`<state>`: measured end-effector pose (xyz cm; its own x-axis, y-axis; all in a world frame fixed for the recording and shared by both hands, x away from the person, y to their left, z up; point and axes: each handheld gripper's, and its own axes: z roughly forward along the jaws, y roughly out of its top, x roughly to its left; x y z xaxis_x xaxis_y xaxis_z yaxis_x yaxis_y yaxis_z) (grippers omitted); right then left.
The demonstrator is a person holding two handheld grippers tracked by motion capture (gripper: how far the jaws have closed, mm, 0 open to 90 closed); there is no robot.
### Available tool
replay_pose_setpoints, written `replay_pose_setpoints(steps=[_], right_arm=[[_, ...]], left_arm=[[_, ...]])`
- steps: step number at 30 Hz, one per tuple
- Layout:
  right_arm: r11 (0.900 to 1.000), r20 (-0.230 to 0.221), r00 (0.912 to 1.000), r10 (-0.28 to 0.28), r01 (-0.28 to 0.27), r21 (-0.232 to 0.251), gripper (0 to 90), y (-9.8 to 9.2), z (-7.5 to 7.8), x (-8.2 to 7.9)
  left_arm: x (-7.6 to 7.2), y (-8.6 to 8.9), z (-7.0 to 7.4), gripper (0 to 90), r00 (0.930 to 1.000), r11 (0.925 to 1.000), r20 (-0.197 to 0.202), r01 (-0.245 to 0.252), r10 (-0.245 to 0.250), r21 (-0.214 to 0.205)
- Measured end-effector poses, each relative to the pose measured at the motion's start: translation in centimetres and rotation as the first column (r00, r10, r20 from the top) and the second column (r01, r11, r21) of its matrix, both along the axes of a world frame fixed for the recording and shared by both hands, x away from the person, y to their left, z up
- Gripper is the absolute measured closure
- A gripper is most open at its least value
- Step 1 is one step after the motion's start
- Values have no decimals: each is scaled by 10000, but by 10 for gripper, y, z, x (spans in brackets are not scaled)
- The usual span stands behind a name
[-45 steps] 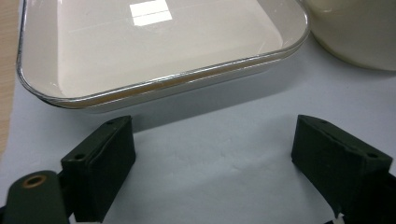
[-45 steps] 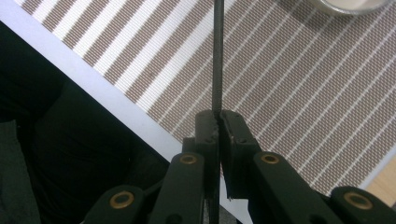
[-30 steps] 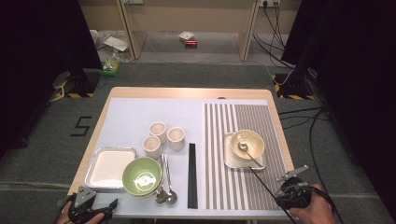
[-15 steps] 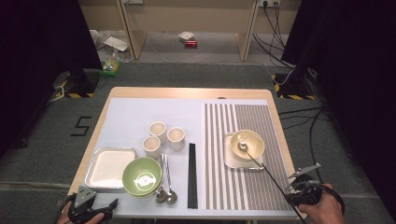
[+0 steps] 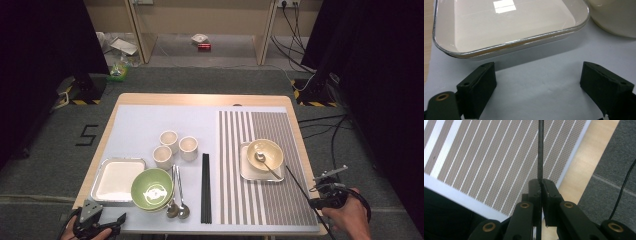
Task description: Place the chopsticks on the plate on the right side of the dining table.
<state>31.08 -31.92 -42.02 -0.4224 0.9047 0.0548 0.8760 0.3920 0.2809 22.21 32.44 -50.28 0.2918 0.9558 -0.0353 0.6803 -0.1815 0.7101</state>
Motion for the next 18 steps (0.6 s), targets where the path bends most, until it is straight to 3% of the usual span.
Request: replay_pose_setpoints(steps=[10,17,18], right_arm=[[9982,-76,9984,-569,570,162,864,6,-1,26],[9987,130,9988,-480,478,161,864,10,1,40],[9976,67,9978,-667,666,192,864,13,1,42]], left_arm=[[0,0,0,122,10000,10000,8,7,-7,-4],[0,0,0,122,10000,10000,-20,39,-39,44],[0,0,0,122,10000,10000,-21,35,-35,43]])
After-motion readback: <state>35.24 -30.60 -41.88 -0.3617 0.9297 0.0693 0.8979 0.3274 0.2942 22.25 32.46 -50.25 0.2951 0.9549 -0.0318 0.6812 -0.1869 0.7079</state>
